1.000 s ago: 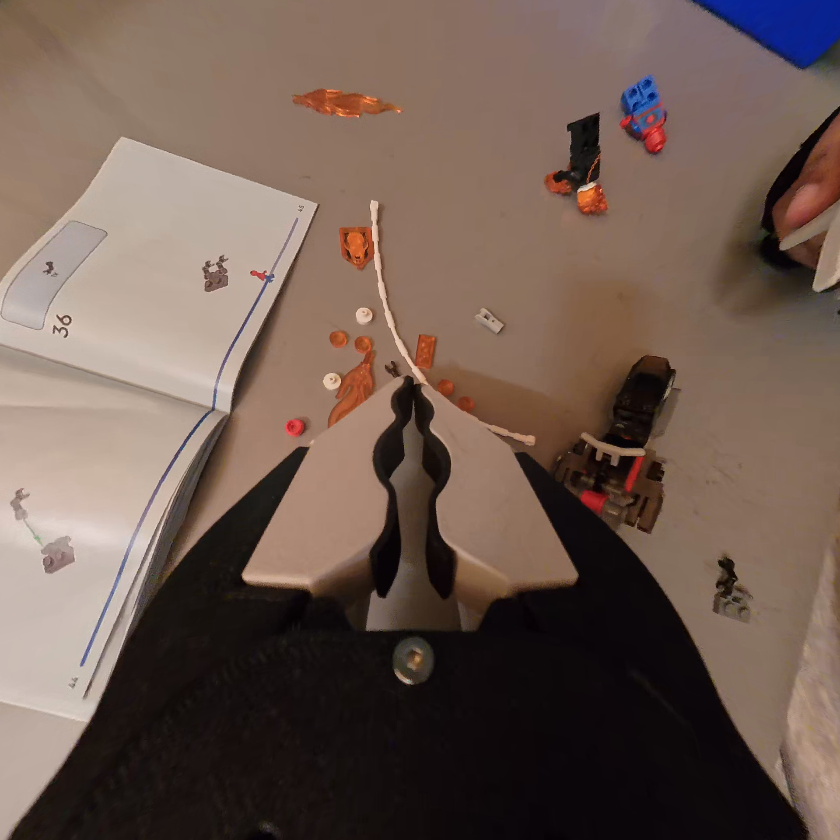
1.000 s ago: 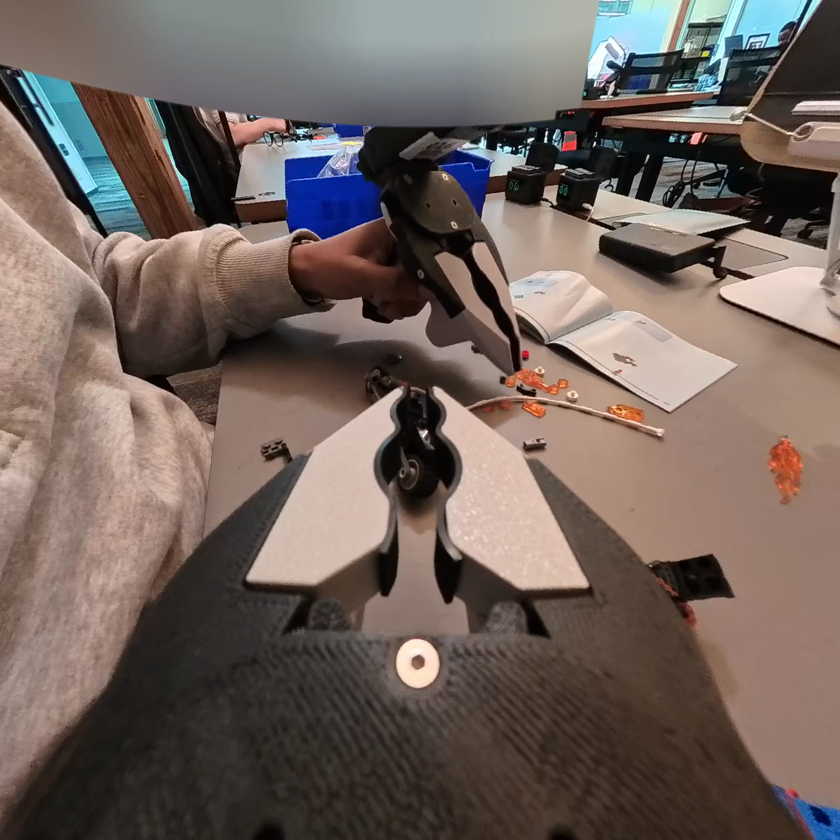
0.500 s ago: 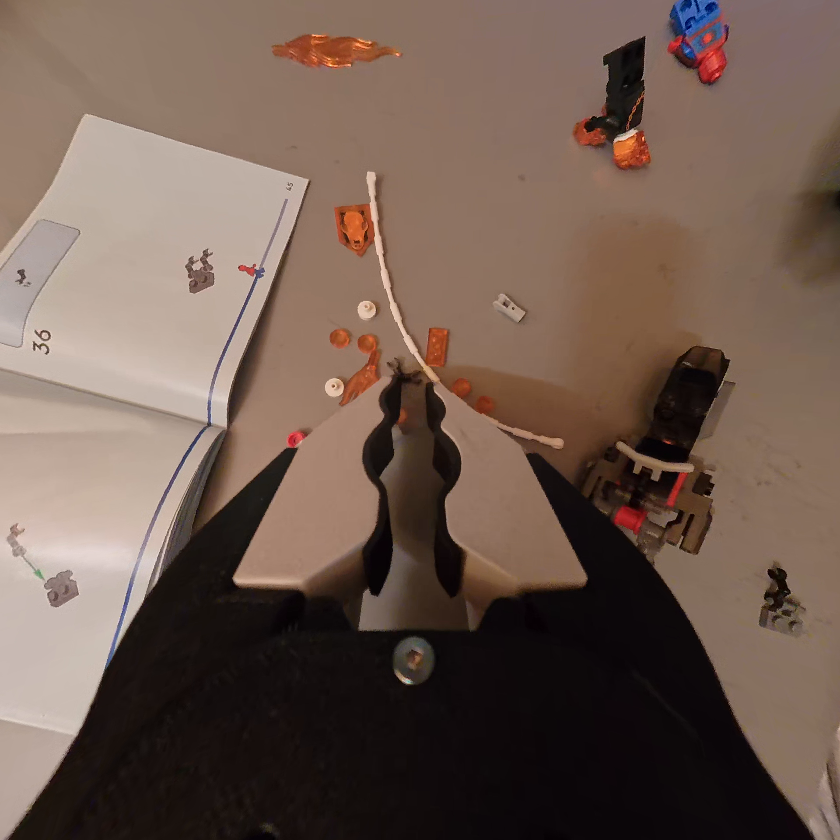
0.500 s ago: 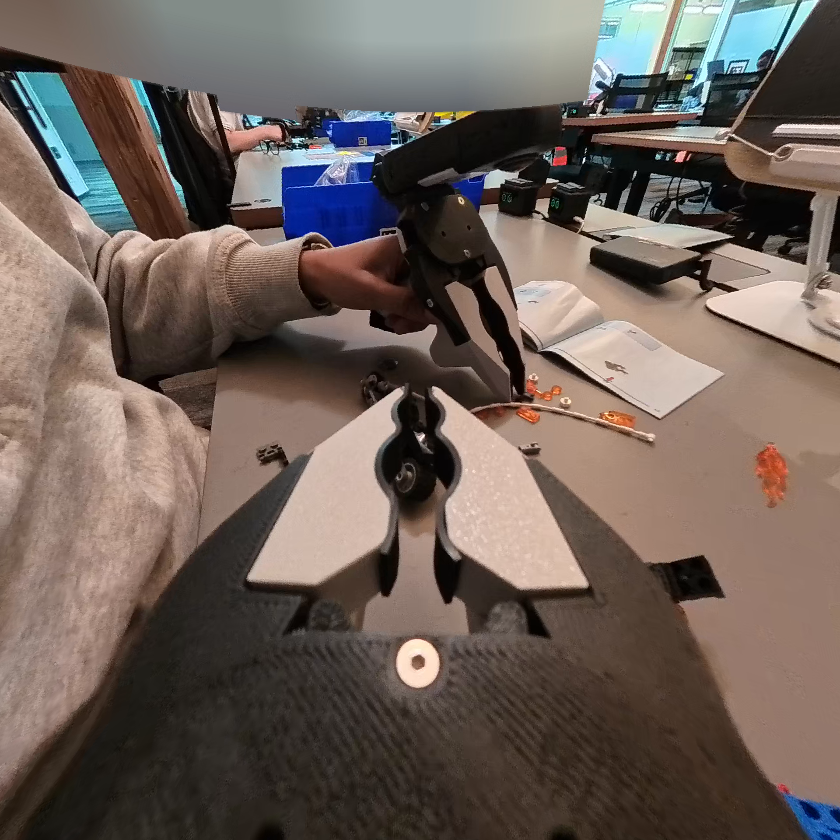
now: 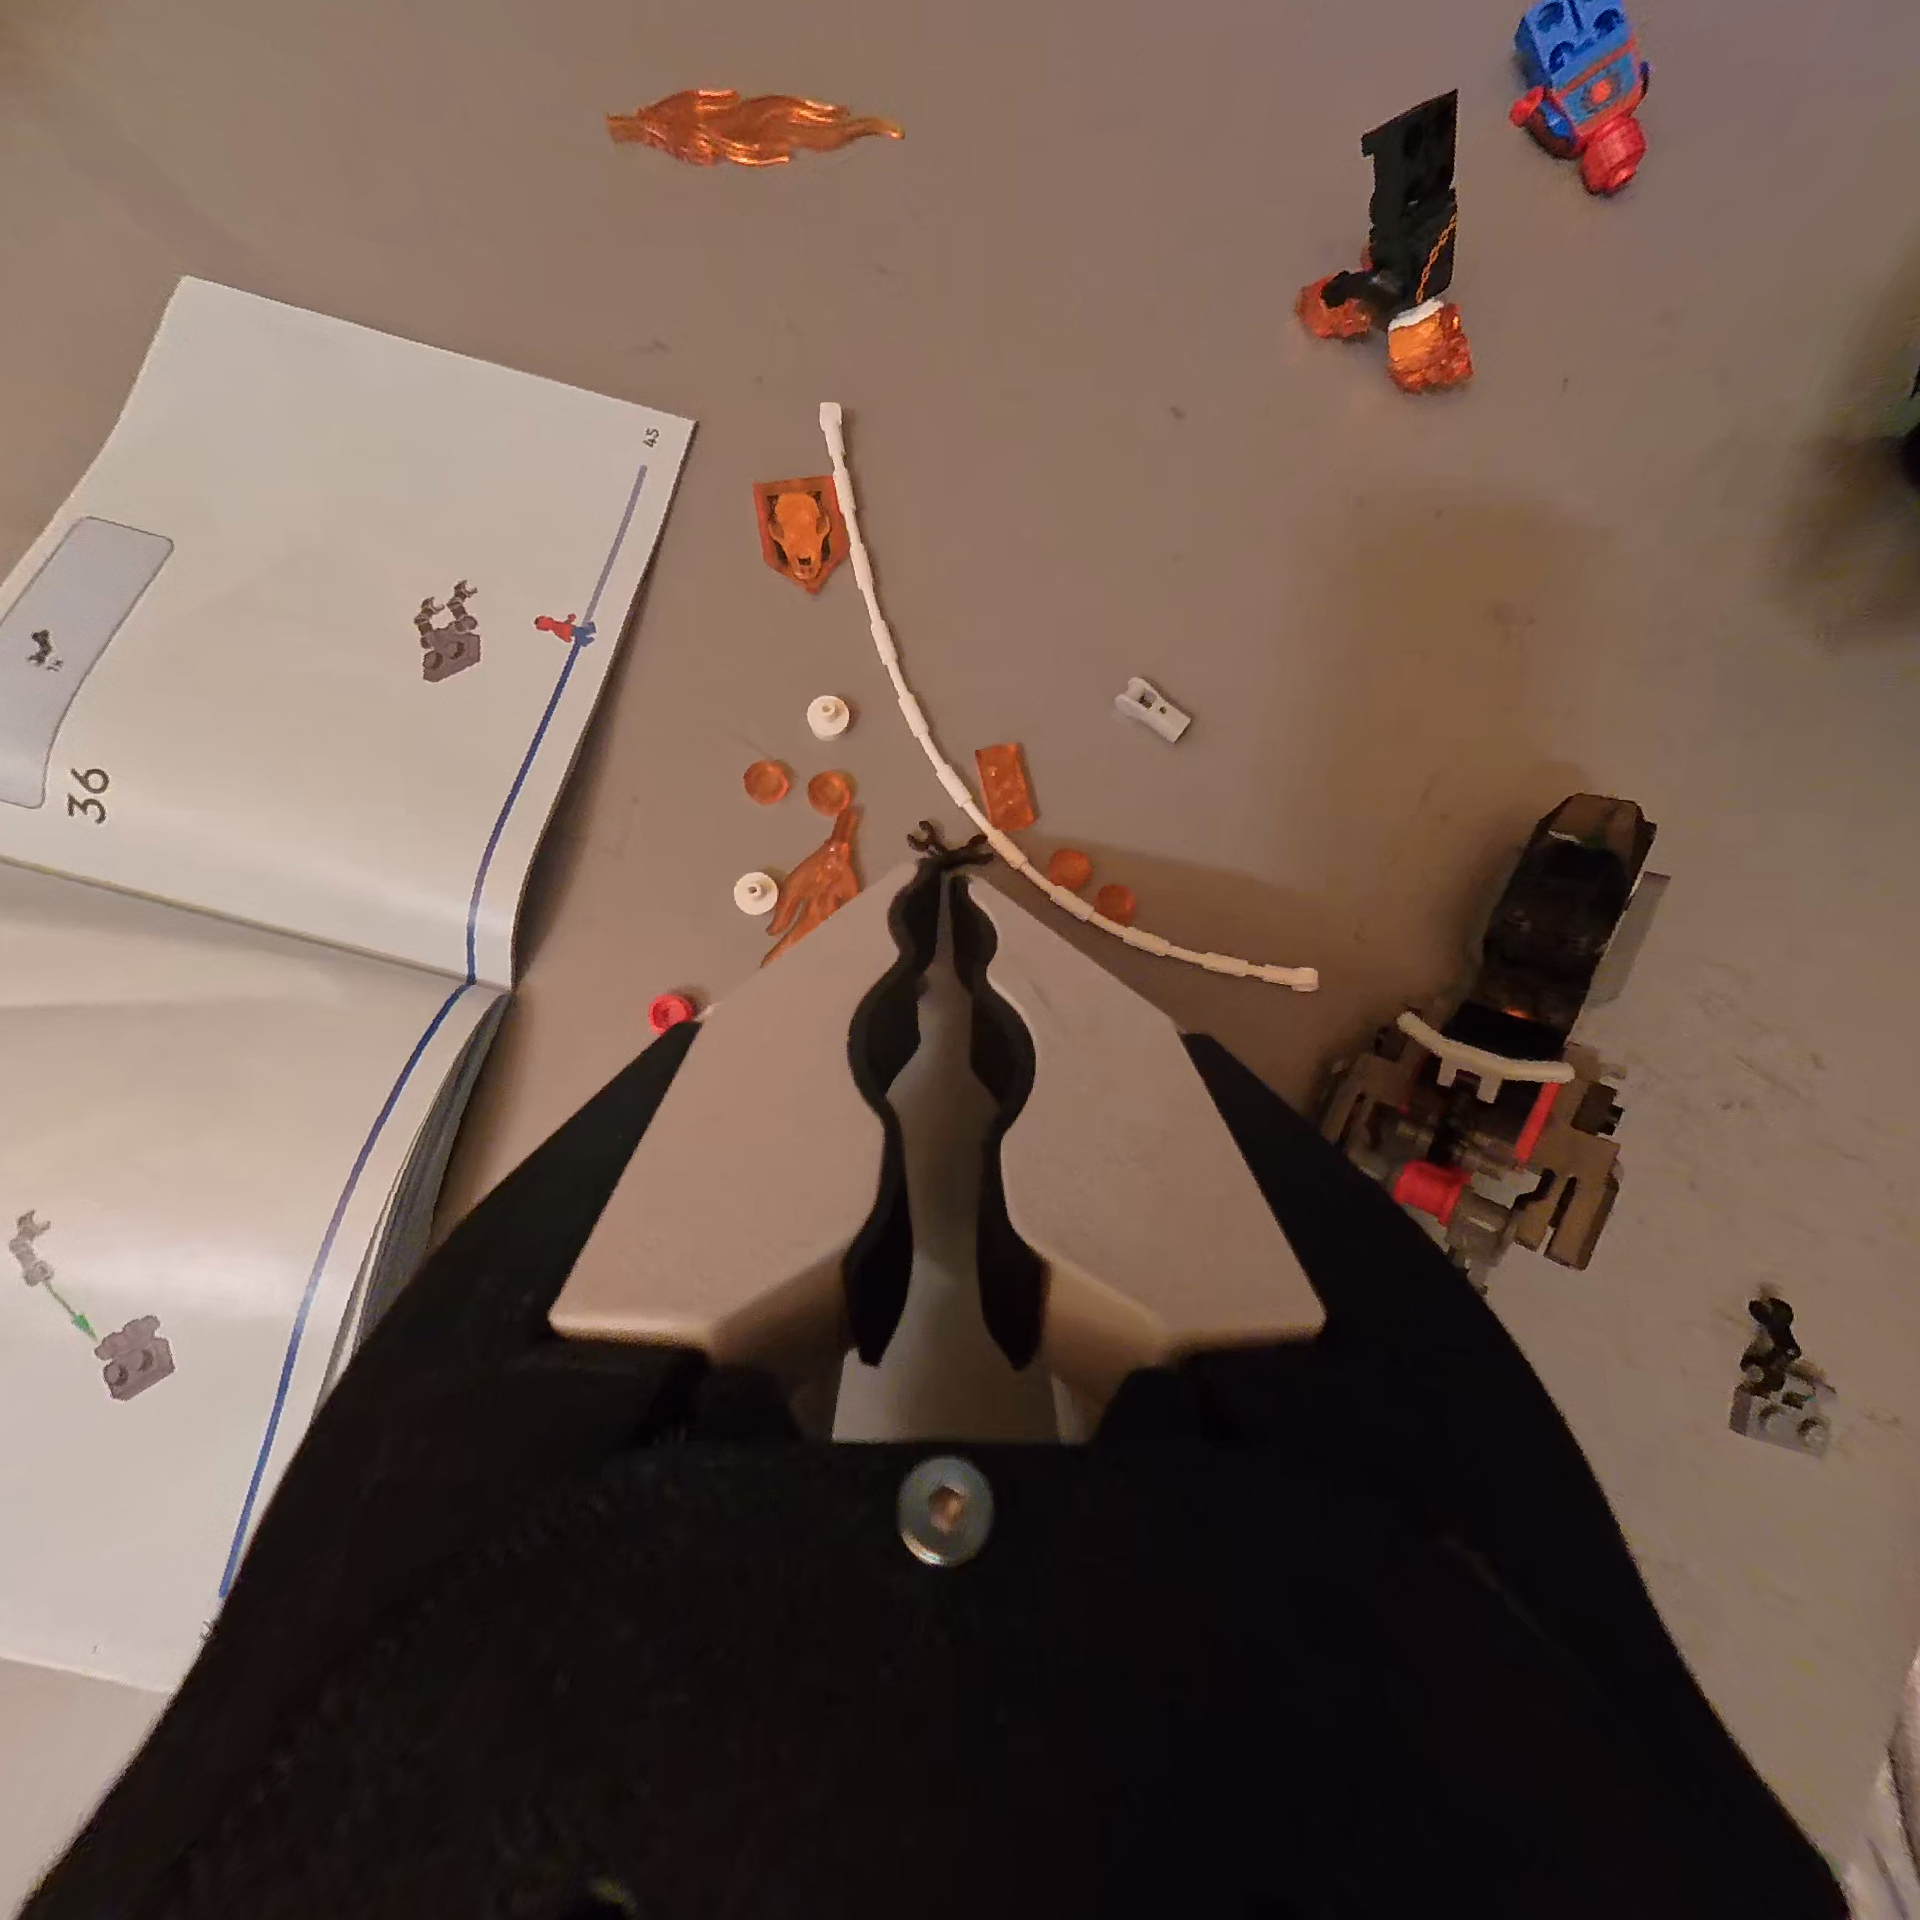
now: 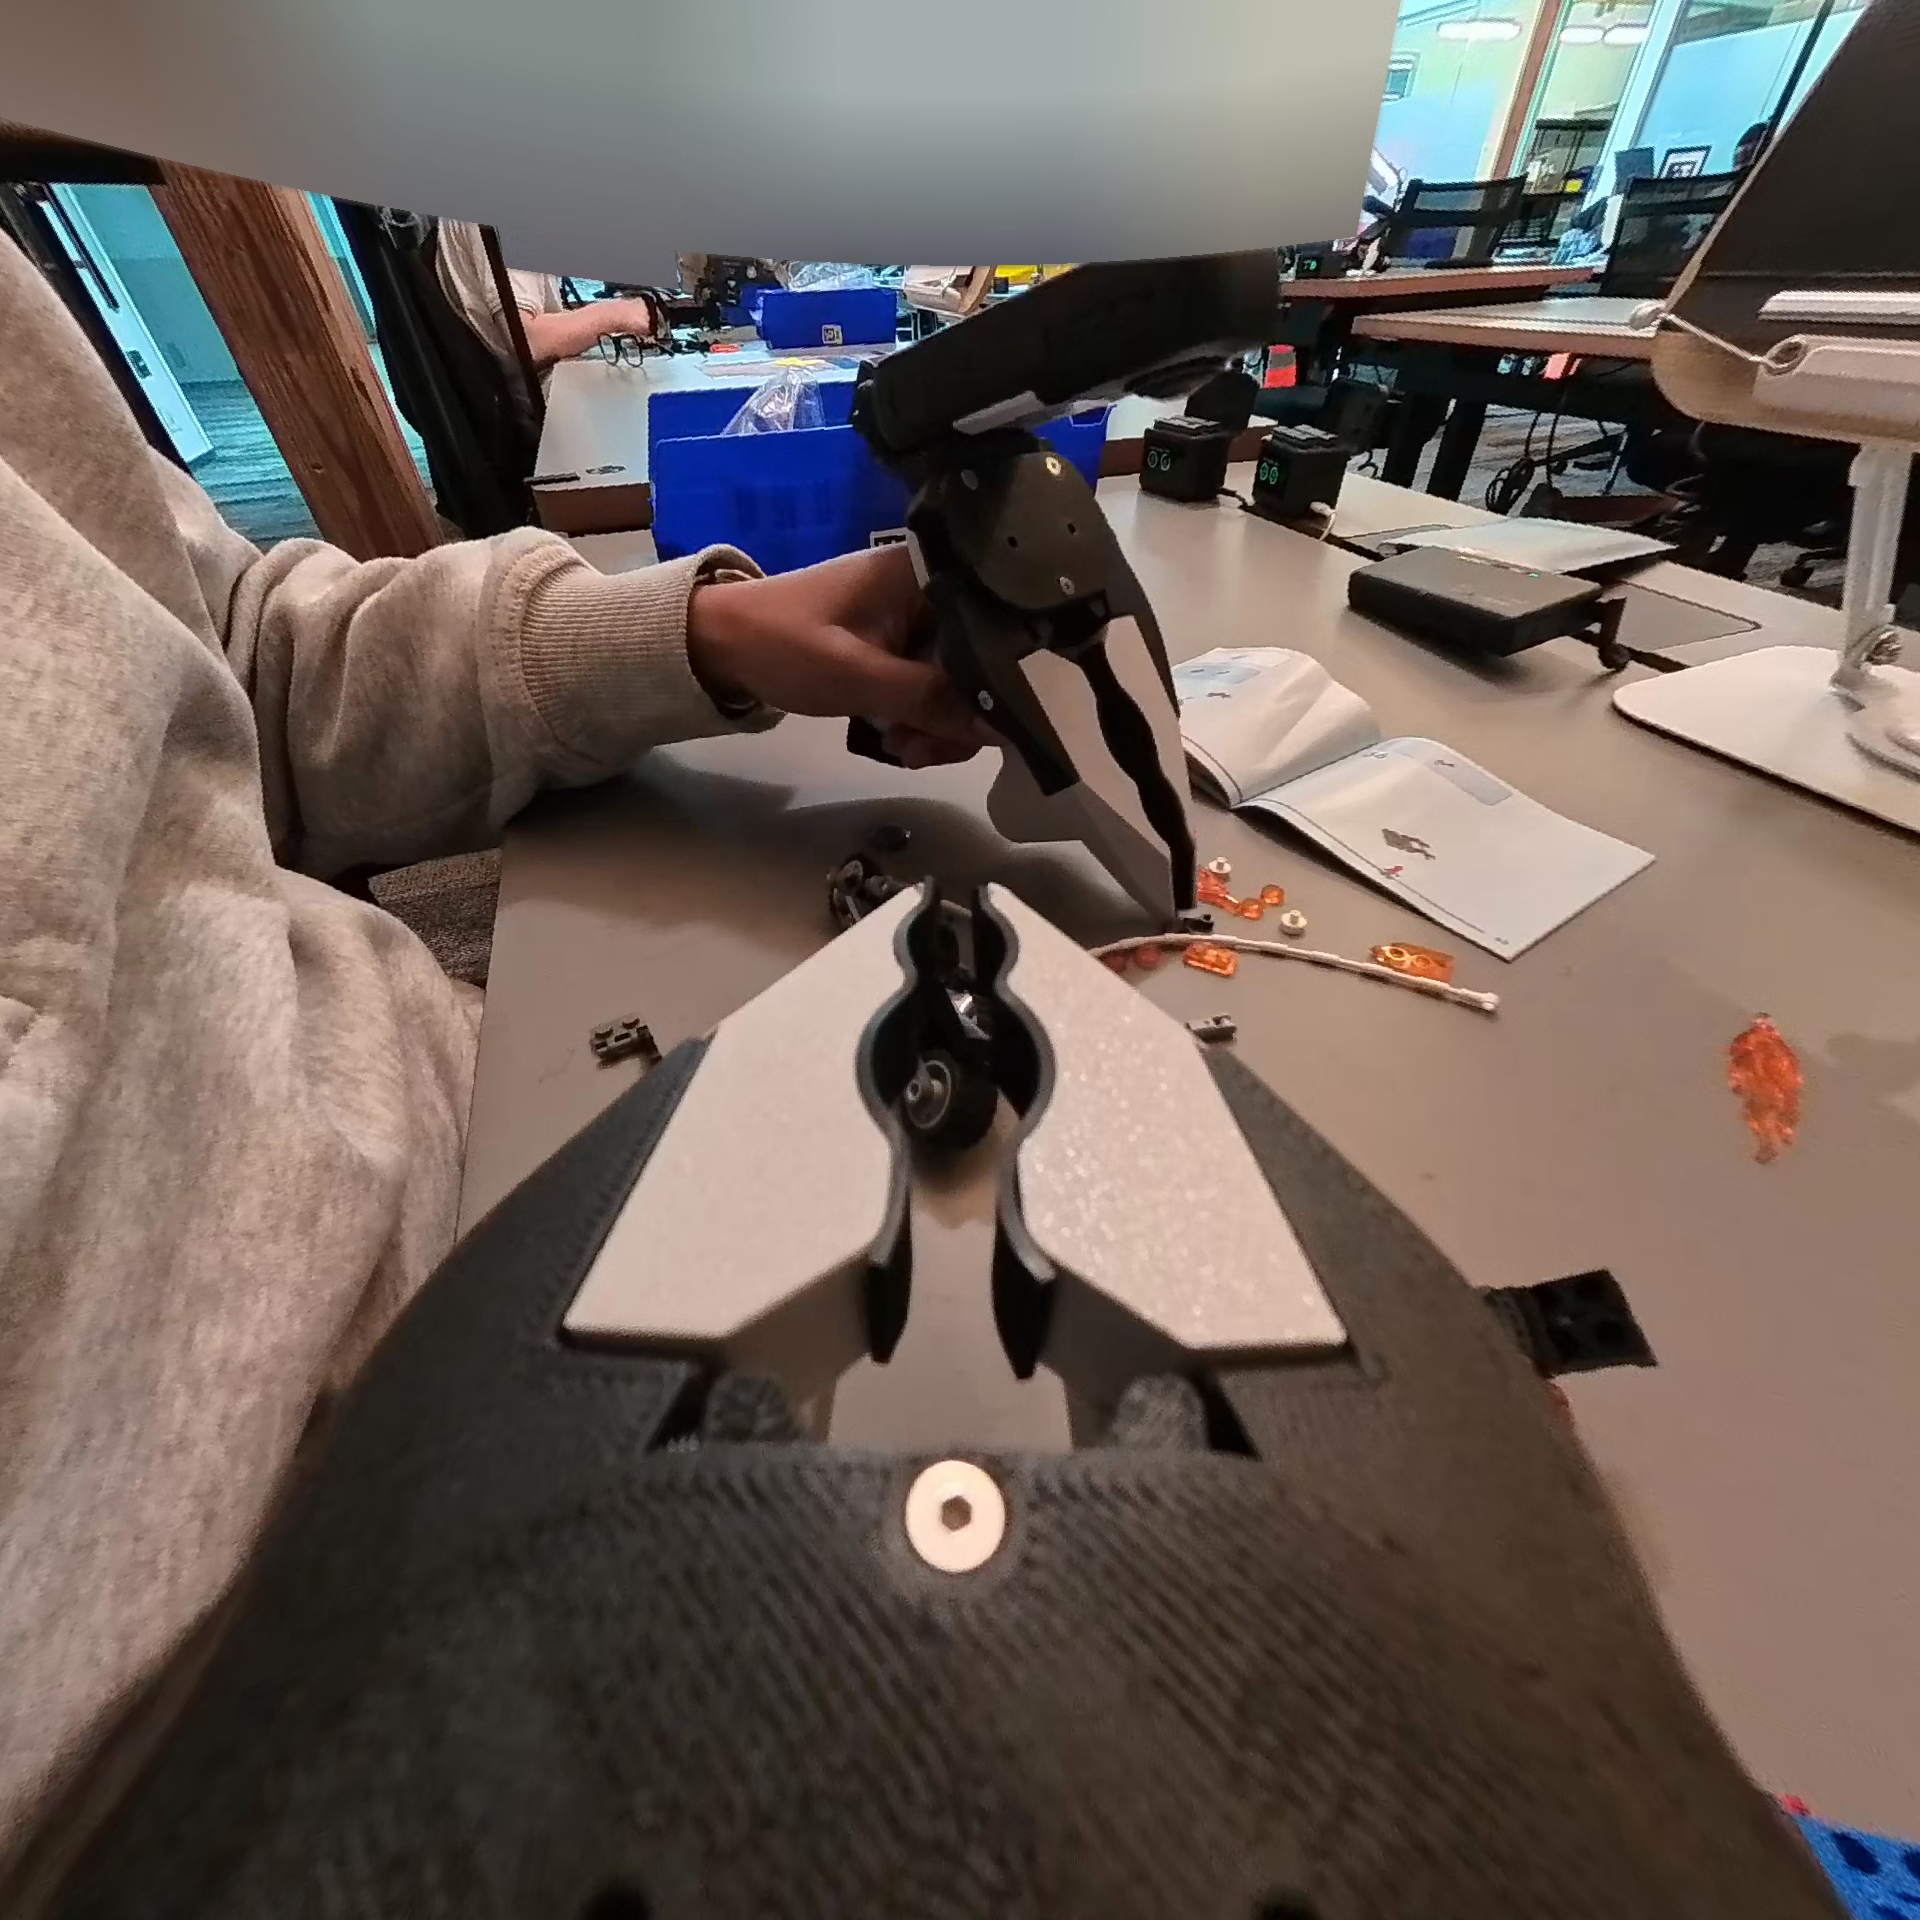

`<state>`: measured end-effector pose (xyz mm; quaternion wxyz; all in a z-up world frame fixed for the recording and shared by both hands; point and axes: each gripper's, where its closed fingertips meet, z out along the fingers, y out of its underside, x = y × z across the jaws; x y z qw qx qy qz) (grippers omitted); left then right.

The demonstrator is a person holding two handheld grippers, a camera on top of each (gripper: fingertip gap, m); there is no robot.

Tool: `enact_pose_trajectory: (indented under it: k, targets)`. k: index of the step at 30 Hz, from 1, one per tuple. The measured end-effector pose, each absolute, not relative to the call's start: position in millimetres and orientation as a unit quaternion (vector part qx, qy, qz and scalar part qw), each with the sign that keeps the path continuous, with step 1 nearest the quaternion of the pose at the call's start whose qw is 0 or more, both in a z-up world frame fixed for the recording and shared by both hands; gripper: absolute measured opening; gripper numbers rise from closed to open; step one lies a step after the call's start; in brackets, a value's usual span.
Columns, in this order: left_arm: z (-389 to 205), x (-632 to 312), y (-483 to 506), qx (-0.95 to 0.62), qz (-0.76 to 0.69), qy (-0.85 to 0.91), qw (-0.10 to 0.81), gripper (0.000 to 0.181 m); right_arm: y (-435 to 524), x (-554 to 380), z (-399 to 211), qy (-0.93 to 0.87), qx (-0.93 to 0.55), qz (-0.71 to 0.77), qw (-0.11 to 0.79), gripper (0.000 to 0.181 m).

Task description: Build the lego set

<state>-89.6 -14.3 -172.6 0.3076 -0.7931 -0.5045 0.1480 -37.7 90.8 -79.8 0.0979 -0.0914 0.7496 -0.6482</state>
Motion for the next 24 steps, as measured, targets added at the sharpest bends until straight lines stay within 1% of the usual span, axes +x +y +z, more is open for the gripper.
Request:
enact_pose_trajectory:
  k: [7, 20, 22, 24]
  targets:
    - [-171.0, -91.4, -15.4, -0.793, 0.159, -0.503, 0.306, 0.010, 90.4, -38.1, -80.0, 0.750, -0.091, -0.648, 0.099, 0.003]
    - [-172.3, -98.1, -10.2, -0.811, 0.182, -0.475, 0.289, 0.018, 90.0, -38.1, -80.1, 0.750, -0.091, -0.647, 0.100, 0.003]
    - [-172.3, -98.0, -9.4, -0.813, 0.184, -0.472, 0.287, 0.018, 89.9, -38.0, -80.1, 0.750, -0.091, -0.647, 0.101, 0.003]
    - [-172.9, -96.3, -7.2, -0.816, 0.177, -0.469, 0.287, 0.013, 89.9, -38.0, -80.1, 0.750, -0.092, -0.647, 0.100, 0.003]
